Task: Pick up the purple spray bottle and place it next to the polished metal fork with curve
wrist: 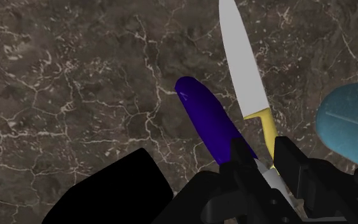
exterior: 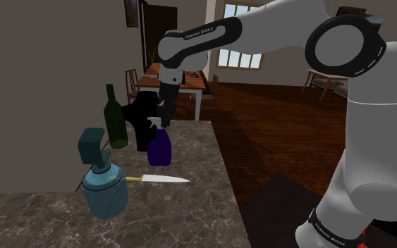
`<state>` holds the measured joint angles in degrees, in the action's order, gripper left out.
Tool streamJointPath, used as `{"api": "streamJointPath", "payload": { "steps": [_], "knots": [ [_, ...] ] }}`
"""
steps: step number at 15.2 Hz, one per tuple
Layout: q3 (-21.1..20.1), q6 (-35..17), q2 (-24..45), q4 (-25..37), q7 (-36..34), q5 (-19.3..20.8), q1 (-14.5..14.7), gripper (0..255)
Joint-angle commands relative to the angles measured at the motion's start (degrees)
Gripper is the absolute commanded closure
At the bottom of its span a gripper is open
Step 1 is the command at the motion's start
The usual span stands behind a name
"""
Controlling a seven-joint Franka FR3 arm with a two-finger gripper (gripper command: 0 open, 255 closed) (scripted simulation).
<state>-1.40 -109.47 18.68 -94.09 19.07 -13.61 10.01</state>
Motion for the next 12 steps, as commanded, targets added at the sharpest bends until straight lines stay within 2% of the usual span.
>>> {"api": "streamJointPath", "payload": {
  "steps": [1, 3, 12],
  "knots": [
    [0.0, 0.0, 0.0, 0.0, 0.0, 0.0, 0.0, 255],
    [0.0, 0.0, 0.0, 0.0, 0.0, 0.0, 0.0, 255],
    [0.1, 6.2, -1.2, 5.1, -1.3, 0.4, -0.1, 255]
  ]
}}
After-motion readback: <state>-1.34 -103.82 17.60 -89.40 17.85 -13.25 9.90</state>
